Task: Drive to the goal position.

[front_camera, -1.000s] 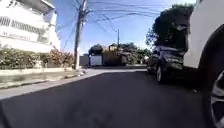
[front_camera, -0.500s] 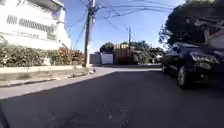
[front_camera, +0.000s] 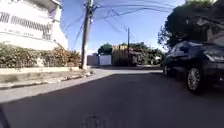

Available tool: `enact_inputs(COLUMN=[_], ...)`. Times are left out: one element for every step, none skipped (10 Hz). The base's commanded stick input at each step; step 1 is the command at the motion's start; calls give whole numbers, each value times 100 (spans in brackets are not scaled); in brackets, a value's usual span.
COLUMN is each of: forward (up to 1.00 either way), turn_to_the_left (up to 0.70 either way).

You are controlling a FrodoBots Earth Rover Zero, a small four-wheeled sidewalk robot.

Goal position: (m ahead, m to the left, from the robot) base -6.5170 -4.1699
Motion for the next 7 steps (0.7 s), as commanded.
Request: enact_inputs(forward=[92,94,95,95,95,89,83], turn_to_the_left=[-37,-39,-39,-39,-39,-36,-34])
